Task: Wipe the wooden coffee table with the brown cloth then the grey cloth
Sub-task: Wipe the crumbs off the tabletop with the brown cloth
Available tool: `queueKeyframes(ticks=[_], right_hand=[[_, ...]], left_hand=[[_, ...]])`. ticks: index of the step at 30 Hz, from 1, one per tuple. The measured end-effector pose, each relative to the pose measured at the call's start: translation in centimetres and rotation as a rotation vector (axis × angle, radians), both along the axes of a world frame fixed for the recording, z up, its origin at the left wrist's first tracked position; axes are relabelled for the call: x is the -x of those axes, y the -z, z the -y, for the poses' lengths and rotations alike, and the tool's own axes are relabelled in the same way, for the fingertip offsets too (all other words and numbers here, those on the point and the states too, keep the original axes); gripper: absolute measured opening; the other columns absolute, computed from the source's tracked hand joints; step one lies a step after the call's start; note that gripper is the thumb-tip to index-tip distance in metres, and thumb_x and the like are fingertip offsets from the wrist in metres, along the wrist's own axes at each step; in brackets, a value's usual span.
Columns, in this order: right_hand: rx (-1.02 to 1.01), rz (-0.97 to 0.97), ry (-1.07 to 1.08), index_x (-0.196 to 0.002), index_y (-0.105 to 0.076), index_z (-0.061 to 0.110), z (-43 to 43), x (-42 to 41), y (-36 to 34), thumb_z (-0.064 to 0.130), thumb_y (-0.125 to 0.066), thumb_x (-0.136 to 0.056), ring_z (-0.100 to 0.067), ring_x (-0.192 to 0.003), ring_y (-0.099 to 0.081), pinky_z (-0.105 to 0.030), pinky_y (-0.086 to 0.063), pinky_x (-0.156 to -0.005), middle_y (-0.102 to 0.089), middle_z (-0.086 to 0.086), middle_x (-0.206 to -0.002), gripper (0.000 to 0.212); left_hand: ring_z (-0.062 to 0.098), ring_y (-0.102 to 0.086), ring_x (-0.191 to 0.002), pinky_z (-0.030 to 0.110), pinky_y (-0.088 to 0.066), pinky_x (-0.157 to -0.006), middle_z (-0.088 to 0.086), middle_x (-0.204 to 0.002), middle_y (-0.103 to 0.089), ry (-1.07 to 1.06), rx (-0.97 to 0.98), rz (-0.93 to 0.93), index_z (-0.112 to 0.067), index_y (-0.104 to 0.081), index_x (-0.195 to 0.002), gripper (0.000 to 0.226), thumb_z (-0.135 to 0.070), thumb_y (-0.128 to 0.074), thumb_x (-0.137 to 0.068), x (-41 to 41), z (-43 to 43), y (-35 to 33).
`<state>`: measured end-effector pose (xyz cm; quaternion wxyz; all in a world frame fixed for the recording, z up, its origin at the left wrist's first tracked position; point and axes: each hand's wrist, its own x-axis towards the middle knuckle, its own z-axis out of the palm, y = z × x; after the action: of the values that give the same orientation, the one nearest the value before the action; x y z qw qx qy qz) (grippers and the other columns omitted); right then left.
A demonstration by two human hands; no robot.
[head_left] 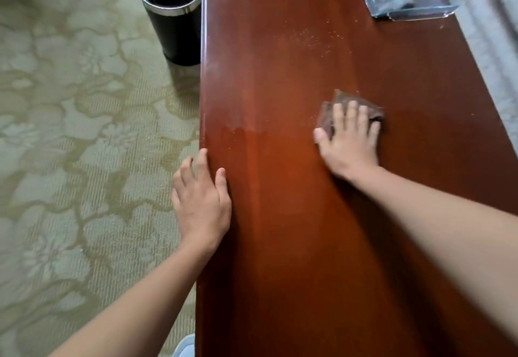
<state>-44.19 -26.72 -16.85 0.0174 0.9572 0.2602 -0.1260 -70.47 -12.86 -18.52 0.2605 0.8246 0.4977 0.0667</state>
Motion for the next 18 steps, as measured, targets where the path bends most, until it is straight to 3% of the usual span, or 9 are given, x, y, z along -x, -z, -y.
queueKeyframes(ticks=[3,7,12,15,18], right_hand=[[-0.054,0.002,-0.224,-0.168,-0.003,0.02,-7.6,7.4,0.6,0.065,-0.021,-0.102,-0.034,-0.161,0.01,-0.061,0.007,-0.126,0.006,-0.013,-0.175,0.082],[-0.085,-0.015,-0.349,-0.168,-0.005,0.024,-11.2,12.1,0.6,0.067,-0.022,-0.103,-0.03,-0.161,0.012,-0.059,0.007,-0.127,0.006,-0.01,-0.176,0.08],[-0.038,-0.066,-0.589,-0.168,-0.003,0.027,-5.8,15.0,0.0,0.068,-0.018,-0.102,-0.026,-0.161,0.016,-0.058,-0.001,-0.128,0.009,-0.006,-0.176,0.079],[-0.016,-0.09,-0.551,-0.168,-0.003,0.026,-3.3,18.3,-0.2,0.069,-0.017,-0.101,-0.025,-0.16,0.02,-0.059,-0.001,-0.129,0.011,-0.006,-0.175,0.081],[-0.003,-0.093,-0.426,-0.168,-0.002,0.027,-4.4,20.2,-0.2,0.072,-0.014,-0.099,-0.027,-0.16,0.019,-0.06,0.003,-0.128,0.012,-0.007,-0.175,0.083]], left_hand=[[0.03,-0.026,-0.156,0.048,-0.025,-0.123,0.005,-0.173,-0.018,-0.266,0.373,0.113,-0.02,-0.012,-0.167,0.07,-0.058,-0.017,-0.108,0.4,0.0,0.2],[0.027,-0.035,-0.153,0.046,-0.029,-0.12,0.001,-0.169,-0.031,-0.142,0.318,0.154,-0.024,-0.024,-0.165,0.068,-0.06,-0.014,-0.107,0.4,0.1,0.1],[0.021,-0.039,-0.151,0.036,-0.026,-0.124,0.004,-0.162,-0.044,-0.187,0.432,0.367,-0.021,-0.039,-0.16,0.087,-0.073,-0.011,-0.097,0.9,-0.1,-0.3],[0.014,-0.048,-0.144,0.042,-0.033,-0.124,-0.002,-0.151,-0.057,-0.278,0.578,0.548,-0.024,-0.053,-0.151,0.096,-0.088,-0.012,-0.091,1.3,-0.4,-0.6],[0.01,-0.048,-0.144,0.037,-0.032,-0.125,-0.006,-0.151,-0.057,-0.326,0.766,0.592,-0.029,-0.054,-0.15,0.098,-0.093,-0.02,-0.085,2.0,-1.2,-1.0]])
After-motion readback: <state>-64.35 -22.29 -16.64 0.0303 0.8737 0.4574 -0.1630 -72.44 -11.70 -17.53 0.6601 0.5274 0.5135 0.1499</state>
